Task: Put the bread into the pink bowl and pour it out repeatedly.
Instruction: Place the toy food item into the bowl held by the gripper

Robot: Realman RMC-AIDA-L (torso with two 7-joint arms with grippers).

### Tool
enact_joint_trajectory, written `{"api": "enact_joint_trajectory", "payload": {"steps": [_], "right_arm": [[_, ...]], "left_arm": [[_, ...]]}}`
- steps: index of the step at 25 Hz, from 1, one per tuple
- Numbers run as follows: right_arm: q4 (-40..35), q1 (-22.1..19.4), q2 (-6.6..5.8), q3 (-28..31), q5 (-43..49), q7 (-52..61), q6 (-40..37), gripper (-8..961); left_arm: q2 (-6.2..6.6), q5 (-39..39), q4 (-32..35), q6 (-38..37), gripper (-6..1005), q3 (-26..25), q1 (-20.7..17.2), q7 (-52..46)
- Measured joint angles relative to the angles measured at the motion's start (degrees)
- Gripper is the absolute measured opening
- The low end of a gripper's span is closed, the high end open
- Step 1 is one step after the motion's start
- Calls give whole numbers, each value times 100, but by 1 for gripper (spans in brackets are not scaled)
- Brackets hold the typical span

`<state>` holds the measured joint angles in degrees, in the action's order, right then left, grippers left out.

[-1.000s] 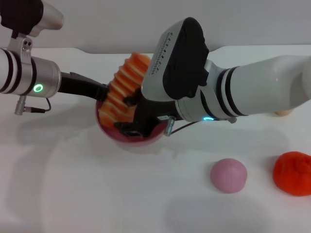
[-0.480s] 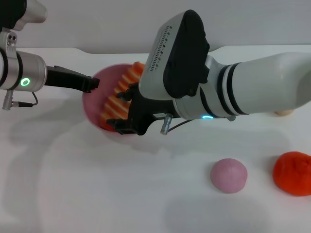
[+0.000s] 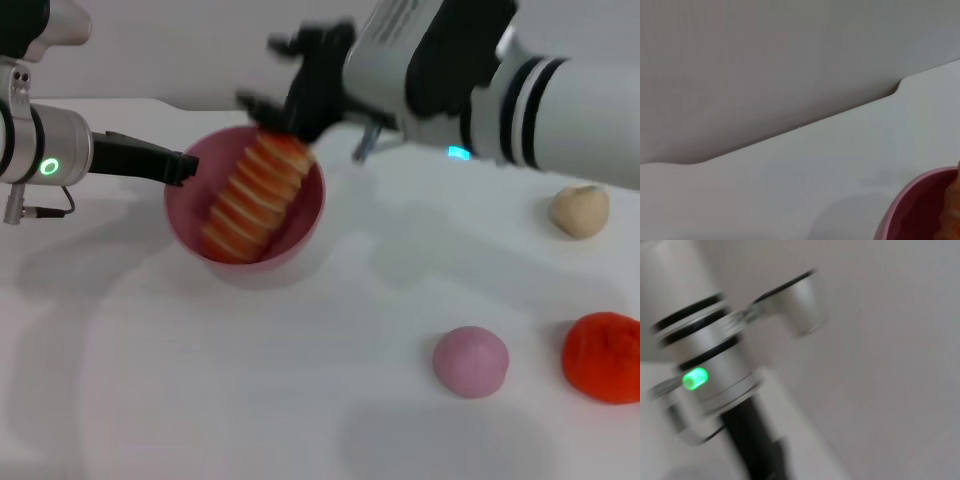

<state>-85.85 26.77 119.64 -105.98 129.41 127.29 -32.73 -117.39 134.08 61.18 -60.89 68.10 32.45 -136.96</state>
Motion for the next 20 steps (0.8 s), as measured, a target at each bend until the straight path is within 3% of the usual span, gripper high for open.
{"api": "enact_joint_trajectory", "payload": {"steps": [11,20], "right_arm": [[911,-129,-54,-694,-502,397,4101,602],[2455,-98,-100,-748,1356,3915,6685,603]], "left_arm": [[-41,-50,-68,306,46,63,-98,-38],[-54,-97,-82,500,46,140,-70,-47]]}}
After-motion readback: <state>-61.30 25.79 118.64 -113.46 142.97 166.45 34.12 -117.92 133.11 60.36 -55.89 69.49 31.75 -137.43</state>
